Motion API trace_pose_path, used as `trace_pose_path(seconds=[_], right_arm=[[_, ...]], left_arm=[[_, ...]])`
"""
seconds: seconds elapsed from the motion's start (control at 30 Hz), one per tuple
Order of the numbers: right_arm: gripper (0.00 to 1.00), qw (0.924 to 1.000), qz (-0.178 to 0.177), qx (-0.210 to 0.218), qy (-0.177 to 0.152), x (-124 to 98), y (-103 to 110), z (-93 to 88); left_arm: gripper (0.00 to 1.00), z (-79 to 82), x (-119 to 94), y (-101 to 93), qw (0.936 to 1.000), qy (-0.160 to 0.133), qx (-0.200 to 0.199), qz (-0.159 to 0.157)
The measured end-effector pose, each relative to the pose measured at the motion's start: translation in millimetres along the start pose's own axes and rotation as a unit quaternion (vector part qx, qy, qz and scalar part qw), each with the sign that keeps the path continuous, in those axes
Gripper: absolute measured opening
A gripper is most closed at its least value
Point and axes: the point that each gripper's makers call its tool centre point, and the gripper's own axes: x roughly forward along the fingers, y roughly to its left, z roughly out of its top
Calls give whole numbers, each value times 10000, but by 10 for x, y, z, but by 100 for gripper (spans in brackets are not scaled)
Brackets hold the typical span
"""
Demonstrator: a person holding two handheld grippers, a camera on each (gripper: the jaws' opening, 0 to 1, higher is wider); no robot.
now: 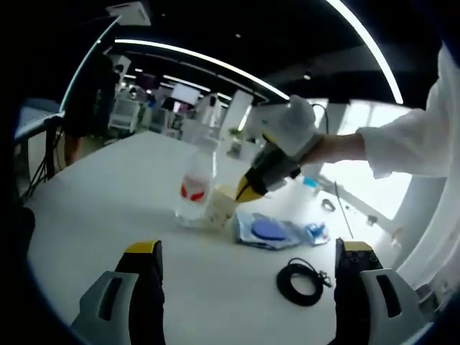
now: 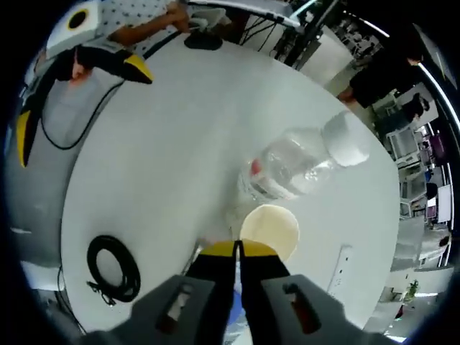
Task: Arrange the tabletop items into an orderly group along one side of the table until the central work area is clear of visible clutter.
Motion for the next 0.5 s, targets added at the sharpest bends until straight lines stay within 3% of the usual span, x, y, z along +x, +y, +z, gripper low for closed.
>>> trace_pose_path(seconds=[0.17, 0.5], right_arm=[[0, 9990, -7, -430, 79, -14, 23, -18], [0, 9986, 19, -515, 143, 15, 49, -61]], left_arm=[[96, 15, -4, -3, 10000, -27, -4, 0], [96, 24, -7, -21, 10000, -37, 0, -42]])
